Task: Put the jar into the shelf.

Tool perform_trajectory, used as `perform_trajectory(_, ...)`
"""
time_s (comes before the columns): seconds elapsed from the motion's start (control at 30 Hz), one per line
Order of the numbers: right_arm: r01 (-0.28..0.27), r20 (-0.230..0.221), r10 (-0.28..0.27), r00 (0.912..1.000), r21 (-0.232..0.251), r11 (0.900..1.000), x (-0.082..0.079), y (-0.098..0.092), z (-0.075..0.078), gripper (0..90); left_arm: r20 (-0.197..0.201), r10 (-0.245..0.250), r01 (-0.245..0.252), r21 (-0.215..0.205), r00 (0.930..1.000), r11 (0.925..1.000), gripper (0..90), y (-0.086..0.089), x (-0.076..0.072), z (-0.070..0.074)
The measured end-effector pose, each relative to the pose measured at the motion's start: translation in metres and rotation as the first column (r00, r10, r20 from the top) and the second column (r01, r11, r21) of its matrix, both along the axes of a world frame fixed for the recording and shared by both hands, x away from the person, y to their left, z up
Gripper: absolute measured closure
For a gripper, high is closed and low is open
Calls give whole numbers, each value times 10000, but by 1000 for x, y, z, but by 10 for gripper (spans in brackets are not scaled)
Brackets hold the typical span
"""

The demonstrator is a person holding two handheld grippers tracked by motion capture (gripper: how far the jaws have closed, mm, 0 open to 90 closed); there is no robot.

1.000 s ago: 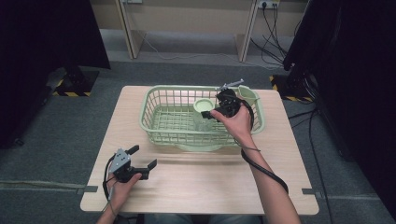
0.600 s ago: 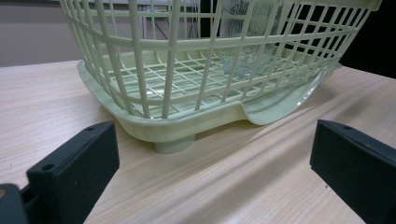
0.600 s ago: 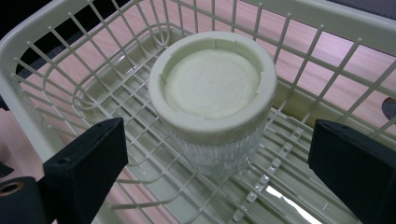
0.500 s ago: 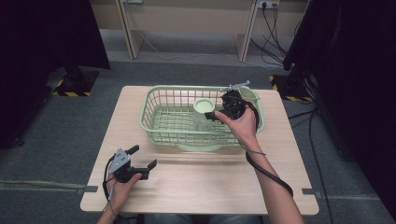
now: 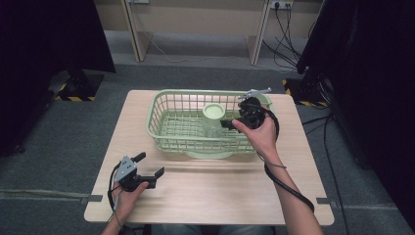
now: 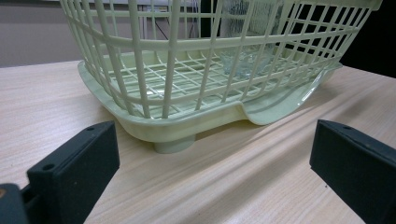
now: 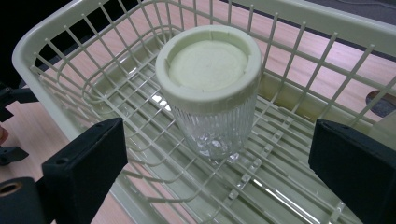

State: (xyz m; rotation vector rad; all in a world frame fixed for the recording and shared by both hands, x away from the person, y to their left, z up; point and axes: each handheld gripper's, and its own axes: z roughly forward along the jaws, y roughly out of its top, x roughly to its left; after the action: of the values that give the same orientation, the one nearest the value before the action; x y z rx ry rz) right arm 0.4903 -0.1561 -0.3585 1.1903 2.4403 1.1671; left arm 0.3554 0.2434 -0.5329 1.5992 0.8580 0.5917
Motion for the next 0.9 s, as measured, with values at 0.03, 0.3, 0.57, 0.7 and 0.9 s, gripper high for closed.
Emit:
perform_trajectory(0.03, 4, 21, -4, 10000, 47, 10000, -3, -3, 0, 46, -6, 4, -4, -3, 10000, 10000, 12, 0, 0, 0)
perform_trajectory(0.3, -12, 95, 11, 10000, 99, 10000, -12, -10, 1, 46, 2, 15, -15, -17, 10000, 10000, 12, 0, 0, 0)
perform_trajectory(0.57, -48, 173, 46, 9998, 150, 9999, -23, -18, 2, 45, 8, 18, -18, 2, 10000, 10000, 12, 0, 0, 0)
perform_trajectory(0.7, -15, 228, 10, 9997, 231, 9997, -30, -24, 1, 45, 13, 16, -16, 38, 10000, 10000, 13, 0, 0, 0)
perform_trajectory(0.9, -16, 246, 11, 9997, 206, 9998, -39, -32, -2, 45, 3, 22, -22, 72, 10000, 10000, 13, 0, 0, 0)
